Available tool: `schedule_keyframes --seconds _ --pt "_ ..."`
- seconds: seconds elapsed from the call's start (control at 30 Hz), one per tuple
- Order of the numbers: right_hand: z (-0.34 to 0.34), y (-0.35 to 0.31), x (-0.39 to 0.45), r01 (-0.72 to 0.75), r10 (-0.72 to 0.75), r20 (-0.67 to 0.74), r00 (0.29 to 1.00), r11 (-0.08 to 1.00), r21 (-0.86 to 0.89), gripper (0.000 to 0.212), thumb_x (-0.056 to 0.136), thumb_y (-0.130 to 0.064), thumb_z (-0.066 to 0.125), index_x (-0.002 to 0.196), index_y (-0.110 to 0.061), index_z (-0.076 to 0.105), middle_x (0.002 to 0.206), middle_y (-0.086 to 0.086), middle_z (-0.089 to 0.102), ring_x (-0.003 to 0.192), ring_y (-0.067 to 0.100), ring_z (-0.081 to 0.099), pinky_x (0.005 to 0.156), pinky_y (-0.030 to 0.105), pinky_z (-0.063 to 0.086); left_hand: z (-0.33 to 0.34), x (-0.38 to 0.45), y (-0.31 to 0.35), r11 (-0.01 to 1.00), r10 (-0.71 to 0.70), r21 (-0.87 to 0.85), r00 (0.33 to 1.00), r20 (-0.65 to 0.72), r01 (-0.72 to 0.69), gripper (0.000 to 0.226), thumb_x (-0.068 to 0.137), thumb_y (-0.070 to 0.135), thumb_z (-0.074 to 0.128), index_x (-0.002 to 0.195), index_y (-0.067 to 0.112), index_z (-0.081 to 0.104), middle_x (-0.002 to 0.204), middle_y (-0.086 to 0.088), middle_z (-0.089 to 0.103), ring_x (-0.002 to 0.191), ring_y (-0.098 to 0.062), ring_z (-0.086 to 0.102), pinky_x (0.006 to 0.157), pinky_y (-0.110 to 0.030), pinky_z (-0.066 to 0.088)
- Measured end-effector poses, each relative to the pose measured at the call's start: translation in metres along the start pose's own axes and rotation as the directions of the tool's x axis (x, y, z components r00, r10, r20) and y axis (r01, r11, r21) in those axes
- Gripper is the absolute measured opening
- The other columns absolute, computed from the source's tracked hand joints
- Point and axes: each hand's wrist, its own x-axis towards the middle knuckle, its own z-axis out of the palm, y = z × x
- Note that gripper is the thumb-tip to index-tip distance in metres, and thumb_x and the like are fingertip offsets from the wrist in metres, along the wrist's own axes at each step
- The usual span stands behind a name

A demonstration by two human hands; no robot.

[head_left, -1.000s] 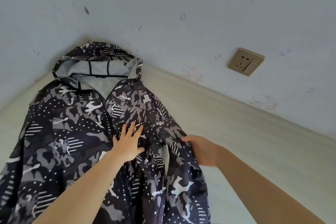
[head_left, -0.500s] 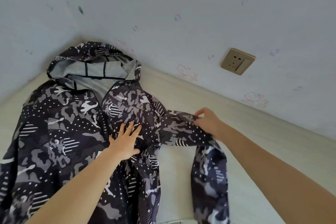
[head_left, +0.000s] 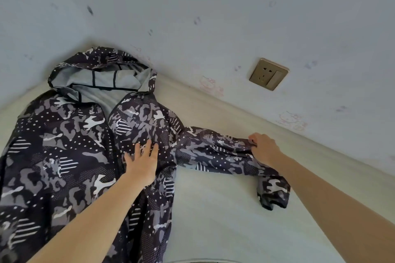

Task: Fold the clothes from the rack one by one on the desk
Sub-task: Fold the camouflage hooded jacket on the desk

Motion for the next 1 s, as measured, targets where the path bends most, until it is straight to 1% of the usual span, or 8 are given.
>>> schedule_keyframes --seconds 0.17,0.3,0.4,0.47,0.53,0.8,0.93,1.0 --pt "0.002 0.045 0.005 -0.112 0.114 0.044 0.992 0.992 -0.052 0.072 0.089 -0.007 0.051 0.15 -0.028 0.019 0.145 0.014 0.031 0.126 0.041 0.038 0.103 0.049 0.036 0.019 -0.009 0.049 0.988 0.124 -0.073 0.979 -0.16 -0.137 0.09 0.096 0.029 0.052 0.152 0.027 -0.019 0.16 0.003 -0.021 0.149 -0.031 -0.01 0.119 -0.055 0.01" --pt "0.0 0.073 0.019 -0.09 0.094 0.204 0.975 0.996 -0.028 0.051 0.088 -0.019 0.053 0.137 -0.029 0.041 0.137 0.013 0.041 0.131 0.036 0.033 0.11 0.047 0.028 0.031 -0.014 0.073 0.988 0.045 -0.141 0.993 -0.109 -0.06 0.086 0.095 0.037 0.049 0.151 0.035 -0.017 0.158 0.005 -0.029 0.148 -0.031 -0.012 0.116 -0.061 0.008" --pt "-0.011 0.077 0.017 0.036 -0.089 0.194 0.977 0.965 0.26 0.013 0.087 -0.024 0.065 0.098 -0.018 0.061 0.102 0.007 0.063 0.103 0.028 0.06 0.089 0.035 0.044 0.039 -0.017 0.079 0.982 -0.034 -0.19 0.982 -0.186 -0.002 0.088 0.093 0.043 0.049 0.146 0.045 -0.022 0.158 0.005 -0.027 0.148 -0.033 -0.008 0.112 -0.066 0.007" --pt "-0.025 0.078 0.011 0.102 -0.196 0.167 0.966 0.887 0.451 0.017 0.088 -0.025 0.066 0.078 -0.017 0.055 0.083 0.003 0.062 0.081 0.022 0.06 0.069 0.028 0.042 0.043 -0.018 0.083 0.977 -0.082 -0.209 0.971 -0.226 0.034 0.086 0.093 0.042 0.045 0.146 0.045 -0.022 0.16 0.003 -0.02 0.149 -0.032 -0.004 0.113 -0.065 0.008" --pt "-0.042 0.079 0.007 0.158 -0.245 0.117 0.962 0.854 0.495 0.027 0.088 -0.033 0.066 0.075 -0.016 0.049 0.081 0.004 0.06 0.074 0.018 0.055 0.063 0.026 0.038 0.045 -0.019 0.086 0.97 -0.105 -0.237 0.973 -0.207 0.054 0.081 0.095 0.039 0.041 0.147 0.045 -0.02 0.162 0.002 -0.015 0.149 -0.032 -0.003 0.114 -0.065 0.009" --pt "-0.1 0.129 -0.001 0.284 -0.268 0.12 0.956 0.949 -0.136 0.034 0.09 -0.054 0.054 0.099 -0.022 0.05 0.085 -0.003 0.062 0.074 0.012 0.059 0.069 0.029 0.05 0.034 -0.022 0.103 0.963 -0.127 -0.25 0.988 -0.091 0.1 0.09 0.095 0.019 0.049 0.147 0.048 -0.02 0.162 0.003 -0.015 0.149 -0.033 -0.006 0.112 -0.067 0.014" --pt "-0.081 0.151 0.008 0.175 -0.055 0.229 0.972 0.817 -0.549 0.026 0.096 -0.023 0.05 0.119 -0.009 0.052 0.094 0.003 0.056 0.082 0.02 0.057 0.067 0.028 0.045 0.033 -0.028 0.114 0.969 -0.12 -0.228 0.989 -0.091 0.096 0.095 0.095 0.017 0.051 0.146 0.045 -0.023 0.161 -0.002 -0.018 0.148 -0.035 -0.009 0.115 -0.06 0.019" --pt "-0.07 0.146 0.012 0.198 -0.037 0.28 0.959 0.794 -0.575 0.031 0.094 -0.011 0.047 0.125 -0.007 0.051 0.102 0.005 0.058 0.086 0.019 0.057 0.068 0.026 0.045 0.036 -0.03 0.116 0.975 -0.103 -0.208 0.988 -0.116 0.077 0.096 0.095 0.017 0.052 0.147 0.043 -0.024 0.161 -0.002 -0.017 0.149 -0.034 -0.008 0.116 -0.056 0.021"
